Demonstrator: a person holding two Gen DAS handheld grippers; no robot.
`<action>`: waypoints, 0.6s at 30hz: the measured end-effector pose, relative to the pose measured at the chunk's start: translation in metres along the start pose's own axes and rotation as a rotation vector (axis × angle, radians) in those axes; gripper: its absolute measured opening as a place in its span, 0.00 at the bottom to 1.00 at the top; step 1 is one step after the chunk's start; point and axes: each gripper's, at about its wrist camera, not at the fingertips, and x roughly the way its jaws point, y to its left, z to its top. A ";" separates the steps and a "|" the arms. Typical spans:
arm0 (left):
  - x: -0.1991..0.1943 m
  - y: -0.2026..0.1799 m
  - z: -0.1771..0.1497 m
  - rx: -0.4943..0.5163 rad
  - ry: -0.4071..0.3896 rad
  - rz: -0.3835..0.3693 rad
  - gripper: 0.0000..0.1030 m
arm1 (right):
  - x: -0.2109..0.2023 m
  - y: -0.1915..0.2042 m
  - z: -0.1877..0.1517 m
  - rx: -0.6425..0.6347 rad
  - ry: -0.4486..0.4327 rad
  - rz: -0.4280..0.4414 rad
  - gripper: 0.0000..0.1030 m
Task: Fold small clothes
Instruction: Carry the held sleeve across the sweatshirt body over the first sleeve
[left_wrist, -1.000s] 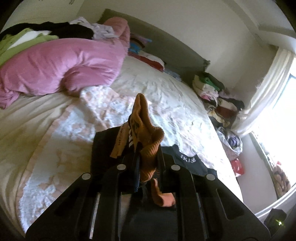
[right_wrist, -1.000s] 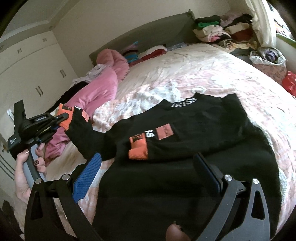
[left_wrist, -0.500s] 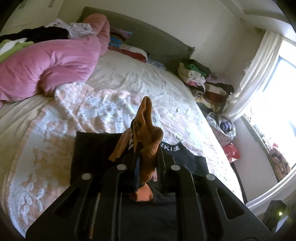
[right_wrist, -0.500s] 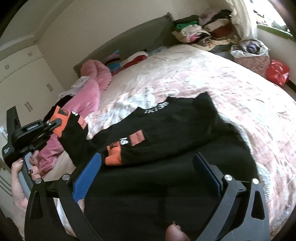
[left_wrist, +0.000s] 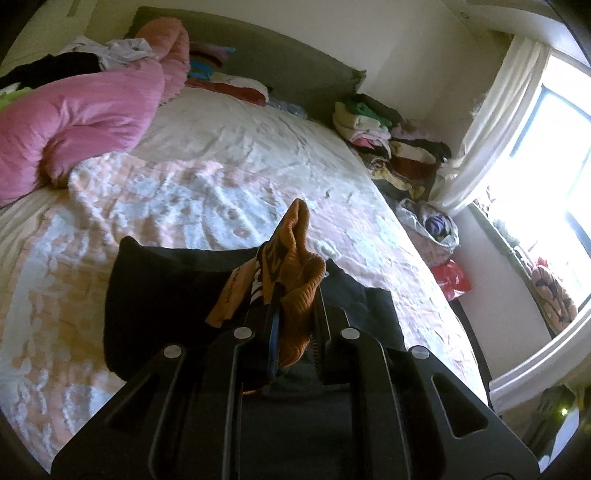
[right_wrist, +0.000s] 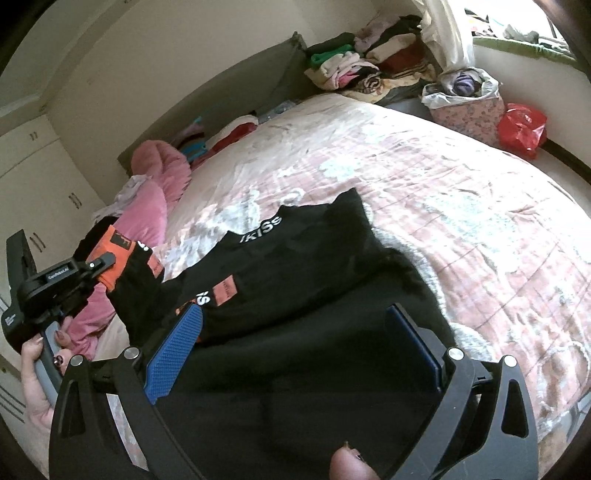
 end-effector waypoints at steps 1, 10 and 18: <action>0.002 -0.003 -0.001 0.003 0.003 -0.003 0.07 | -0.001 -0.002 0.001 0.003 -0.003 -0.002 0.96; 0.033 -0.037 -0.008 0.064 0.059 -0.038 0.07 | -0.005 -0.021 0.000 0.048 -0.027 -0.020 0.96; 0.061 -0.059 -0.022 0.103 0.120 -0.056 0.07 | -0.005 -0.035 -0.002 0.080 -0.029 -0.030 0.96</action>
